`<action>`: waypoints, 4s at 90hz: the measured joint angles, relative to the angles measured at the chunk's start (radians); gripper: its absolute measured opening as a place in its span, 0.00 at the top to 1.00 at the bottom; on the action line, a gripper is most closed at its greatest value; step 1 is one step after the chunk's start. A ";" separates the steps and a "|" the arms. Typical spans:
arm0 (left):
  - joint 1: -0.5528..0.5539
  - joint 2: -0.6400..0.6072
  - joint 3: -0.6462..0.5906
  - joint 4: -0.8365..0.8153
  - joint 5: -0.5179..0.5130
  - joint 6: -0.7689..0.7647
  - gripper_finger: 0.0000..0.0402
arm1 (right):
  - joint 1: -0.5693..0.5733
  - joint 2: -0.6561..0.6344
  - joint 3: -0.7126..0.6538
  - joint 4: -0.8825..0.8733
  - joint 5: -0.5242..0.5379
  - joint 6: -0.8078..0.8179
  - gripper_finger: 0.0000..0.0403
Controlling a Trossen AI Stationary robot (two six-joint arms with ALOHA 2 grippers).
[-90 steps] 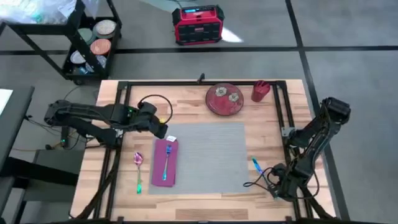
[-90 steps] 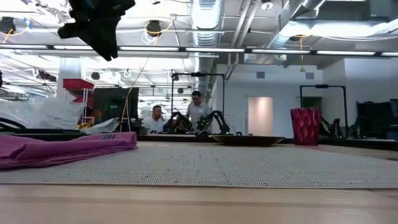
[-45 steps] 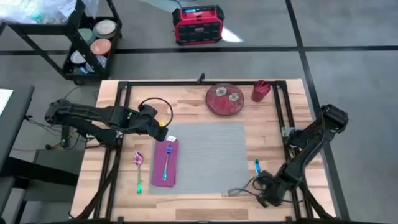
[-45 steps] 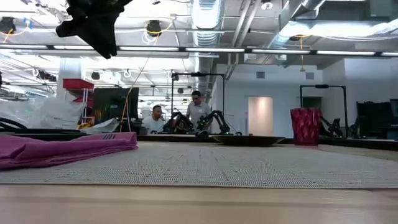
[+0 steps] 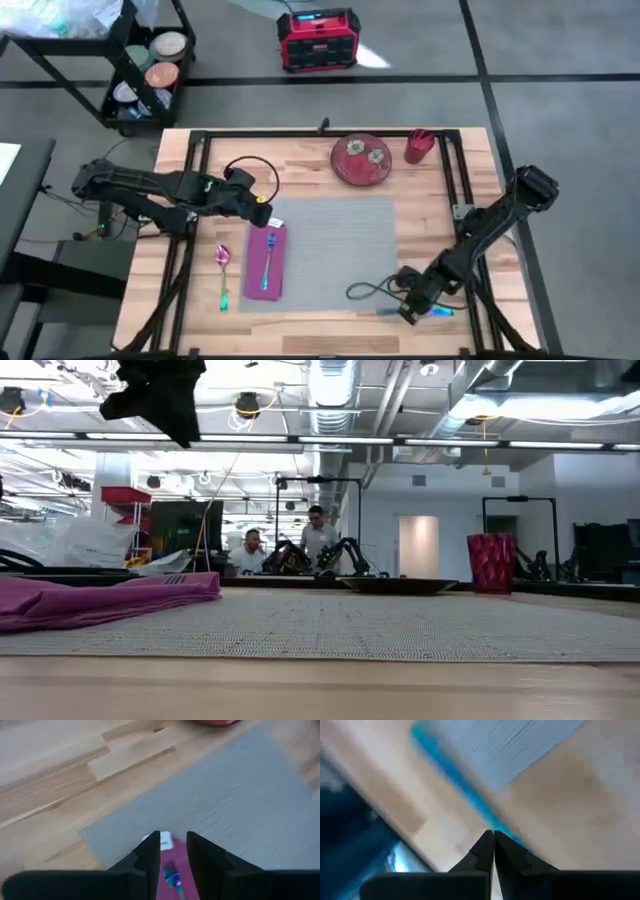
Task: Set table place
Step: Put the blue table knife on the gray table mat
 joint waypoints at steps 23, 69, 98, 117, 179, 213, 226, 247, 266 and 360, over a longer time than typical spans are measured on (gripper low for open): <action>-0.004 0.021 0.000 0.054 -0.002 -0.002 0.80 | 0.101 0.004 0.000 0.045 -0.025 -0.002 0.95; -0.051 0.392 0.043 0.303 0.198 0.087 0.80 | 0.113 0.039 -0.001 0.024 0.022 -0.008 0.92; -0.051 0.350 0.051 0.312 0.199 0.155 0.80 | 0.043 0.070 0.000 -0.036 0.064 -0.510 0.83; -0.051 0.348 0.051 0.323 0.202 0.140 0.80 | 0.040 0.101 0.001 0.025 0.058 -0.526 0.72; -0.051 0.348 0.051 0.322 0.192 0.188 0.80 | 0.048 0.093 -0.115 0.125 0.062 -0.418 0.73; -0.055 0.348 0.048 0.298 0.193 0.229 0.80 | 0.073 0.100 -0.119 0.147 0.133 -0.454 0.81; -0.055 0.348 0.047 0.304 0.190 0.225 0.80 | 0.081 0.100 -0.119 0.150 0.172 -0.514 0.80; -0.056 0.348 0.047 0.305 0.167 0.240 0.80 | 0.110 0.100 -0.120 0.162 0.210 -0.521 0.74; -0.058 0.348 0.046 0.309 0.152 0.231 0.80 | 0.146 0.112 -0.118 0.157 0.194 -0.463 0.73; -0.056 0.370 0.045 0.363 0.129 0.213 0.80 | 0.077 0.033 -0.117 -0.042 0.285 -0.193 1.00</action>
